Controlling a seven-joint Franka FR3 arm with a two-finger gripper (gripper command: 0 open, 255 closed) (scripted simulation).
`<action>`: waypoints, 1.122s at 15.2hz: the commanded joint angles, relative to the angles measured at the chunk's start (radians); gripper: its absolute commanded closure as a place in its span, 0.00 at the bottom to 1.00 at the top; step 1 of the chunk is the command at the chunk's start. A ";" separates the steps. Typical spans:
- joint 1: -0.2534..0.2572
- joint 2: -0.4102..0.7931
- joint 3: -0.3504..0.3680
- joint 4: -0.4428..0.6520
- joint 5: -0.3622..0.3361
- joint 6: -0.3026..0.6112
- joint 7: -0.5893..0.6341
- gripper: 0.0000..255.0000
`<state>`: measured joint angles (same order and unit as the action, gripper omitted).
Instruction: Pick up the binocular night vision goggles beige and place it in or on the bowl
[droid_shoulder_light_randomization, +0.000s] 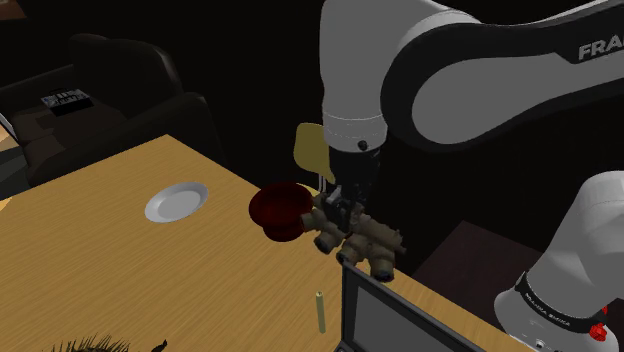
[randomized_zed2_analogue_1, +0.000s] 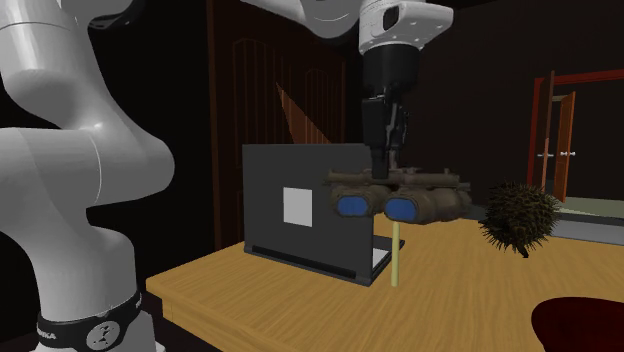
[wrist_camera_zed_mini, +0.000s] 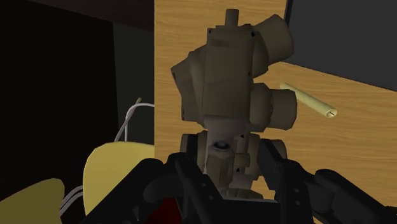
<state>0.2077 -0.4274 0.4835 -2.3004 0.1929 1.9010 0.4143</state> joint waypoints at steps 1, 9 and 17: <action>-0.026 0.065 -0.004 0.064 -0.032 -0.002 -0.007 1.00; -0.100 0.351 -0.014 0.348 -0.170 -0.025 -0.019 1.00; -0.103 0.665 -0.035 0.733 -0.310 -0.129 -0.021 1.00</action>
<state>0.1016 0.1941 0.4520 -1.6302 -0.0984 1.7950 0.3941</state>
